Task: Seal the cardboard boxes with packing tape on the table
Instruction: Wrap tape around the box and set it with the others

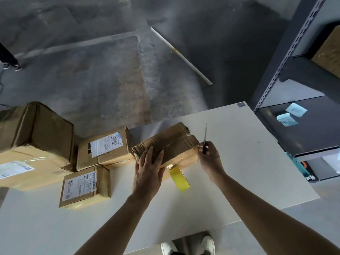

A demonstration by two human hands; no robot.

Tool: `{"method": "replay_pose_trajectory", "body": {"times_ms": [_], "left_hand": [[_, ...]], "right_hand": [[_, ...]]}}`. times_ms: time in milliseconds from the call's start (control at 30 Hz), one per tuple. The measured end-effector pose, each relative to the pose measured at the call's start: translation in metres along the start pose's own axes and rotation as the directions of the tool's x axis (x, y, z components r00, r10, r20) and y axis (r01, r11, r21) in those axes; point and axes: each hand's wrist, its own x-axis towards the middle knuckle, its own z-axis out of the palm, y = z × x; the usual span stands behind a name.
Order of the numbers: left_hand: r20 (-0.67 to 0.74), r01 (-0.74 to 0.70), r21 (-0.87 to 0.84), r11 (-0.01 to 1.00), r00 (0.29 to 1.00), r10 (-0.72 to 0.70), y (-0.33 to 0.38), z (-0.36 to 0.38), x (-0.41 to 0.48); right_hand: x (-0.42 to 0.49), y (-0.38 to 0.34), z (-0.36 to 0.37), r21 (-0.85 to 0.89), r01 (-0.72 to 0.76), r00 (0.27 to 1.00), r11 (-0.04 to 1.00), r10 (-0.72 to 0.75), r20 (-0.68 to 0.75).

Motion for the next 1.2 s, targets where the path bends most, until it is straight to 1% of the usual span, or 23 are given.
{"method": "replay_pose_trajectory", "body": {"times_ms": [233, 400, 500, 567, 700, 800, 867, 900, 967, 1033, 1200], "left_hand": [[0.023, -0.199, -0.075, 0.977, 0.979, 0.201, -0.018, 0.003, 0.023], [0.054, -0.346, -0.107, 0.932, 0.934, 0.353, -0.024, -0.002, 0.036], [0.064, -0.415, -0.129, 0.901, 0.903, 0.425, -0.026, -0.003, 0.044], [0.057, -0.414, -0.135, 0.900, 0.904, 0.425, -0.024, -0.004, 0.045], [0.000, -0.389, -0.100, 0.916, 0.920, 0.391, -0.021, -0.003, 0.039], [-0.089, -0.305, -0.059, 0.951, 0.950, 0.299, -0.018, -0.003, 0.031], [-0.140, -0.228, -0.076, 0.971, 0.966, 0.216, -0.016, -0.002, 0.024], [-0.156, -0.190, -0.094, 0.977, 0.972, 0.175, -0.016, -0.002, 0.020], [-0.173, -0.142, -0.116, 0.983, 0.978, 0.121, -0.016, -0.002, 0.011], [-0.197, -0.142, -0.124, 0.982, 0.973, 0.116, -0.015, -0.002, 0.005], [-0.285, -0.162, -0.149, 0.975, 0.952, 0.115, -0.010, -0.001, -0.007]], "right_hand": [[-0.014, 0.008, -0.010, 0.006, 0.004, 0.995, 1.000, -0.003, -0.099], [-0.036, 0.017, -0.018, 0.007, -0.006, 0.988, 1.000, 0.007, -0.152], [-0.049, 0.022, -0.024, -0.047, 0.003, 0.982, 0.999, -0.012, -0.190], [-0.054, 0.026, -0.028, -0.073, -0.010, 0.985, 0.997, -0.002, -0.171], [-0.065, 0.028, -0.042, -0.023, -0.033, 0.992, 0.999, 0.030, -0.120], [-0.076, 0.018, -0.055, 0.087, 0.031, 0.997, 0.996, -0.025, -0.072], [-0.079, 0.011, -0.060, 0.113, 0.079, 0.997, 0.990, -0.078, -0.017], [-0.078, 0.007, -0.061, 0.099, 0.105, 0.994, 0.990, -0.107, 0.013], [-0.072, -0.001, -0.059, 0.003, 0.166, 0.985, 0.986, -0.166, 0.057], [-0.065, -0.007, -0.055, -0.084, 0.249, 0.964, 0.965, -0.238, 0.114], [-0.057, -0.021, -0.047, -0.089, 0.390, 0.893, 0.916, -0.353, 0.279]]}}
